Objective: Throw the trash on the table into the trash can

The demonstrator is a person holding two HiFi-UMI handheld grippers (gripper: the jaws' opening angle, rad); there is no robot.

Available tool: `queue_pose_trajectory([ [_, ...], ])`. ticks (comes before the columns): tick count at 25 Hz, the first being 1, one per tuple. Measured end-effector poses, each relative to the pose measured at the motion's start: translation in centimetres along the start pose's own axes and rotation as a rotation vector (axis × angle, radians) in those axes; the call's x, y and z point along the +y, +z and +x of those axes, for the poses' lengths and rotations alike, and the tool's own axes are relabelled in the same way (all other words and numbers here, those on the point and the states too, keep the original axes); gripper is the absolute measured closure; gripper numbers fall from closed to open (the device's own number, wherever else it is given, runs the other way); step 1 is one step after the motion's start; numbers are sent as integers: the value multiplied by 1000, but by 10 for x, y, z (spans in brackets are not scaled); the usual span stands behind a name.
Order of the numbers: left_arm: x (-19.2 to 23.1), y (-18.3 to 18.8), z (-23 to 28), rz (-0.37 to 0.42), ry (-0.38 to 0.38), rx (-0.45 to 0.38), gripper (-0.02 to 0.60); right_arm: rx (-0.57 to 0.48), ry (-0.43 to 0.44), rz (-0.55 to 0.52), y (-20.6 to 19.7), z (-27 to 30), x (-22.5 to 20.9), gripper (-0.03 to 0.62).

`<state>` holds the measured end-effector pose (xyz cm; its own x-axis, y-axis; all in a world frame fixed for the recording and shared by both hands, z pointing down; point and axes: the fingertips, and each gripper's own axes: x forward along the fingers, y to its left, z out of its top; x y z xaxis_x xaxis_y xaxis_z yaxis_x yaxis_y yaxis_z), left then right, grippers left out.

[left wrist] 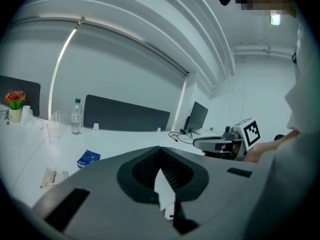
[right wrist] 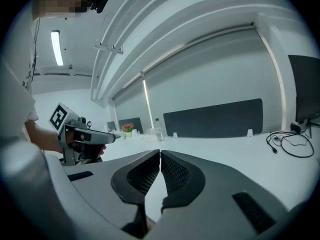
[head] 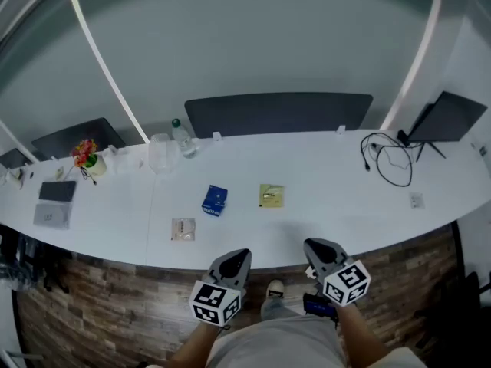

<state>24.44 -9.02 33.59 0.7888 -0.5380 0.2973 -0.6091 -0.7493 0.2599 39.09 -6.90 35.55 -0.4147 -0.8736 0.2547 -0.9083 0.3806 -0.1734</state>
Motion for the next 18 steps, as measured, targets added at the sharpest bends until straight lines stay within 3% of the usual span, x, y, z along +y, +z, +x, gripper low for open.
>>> queue_pose_trajectory([
  [9, 15, 28, 69, -17, 51, -14, 580, 7, 78, -12, 25, 40, -58, 562],
  [18, 19, 31, 87, -9, 54, 7, 580, 18, 81, 11, 25, 52, -69, 562],
])
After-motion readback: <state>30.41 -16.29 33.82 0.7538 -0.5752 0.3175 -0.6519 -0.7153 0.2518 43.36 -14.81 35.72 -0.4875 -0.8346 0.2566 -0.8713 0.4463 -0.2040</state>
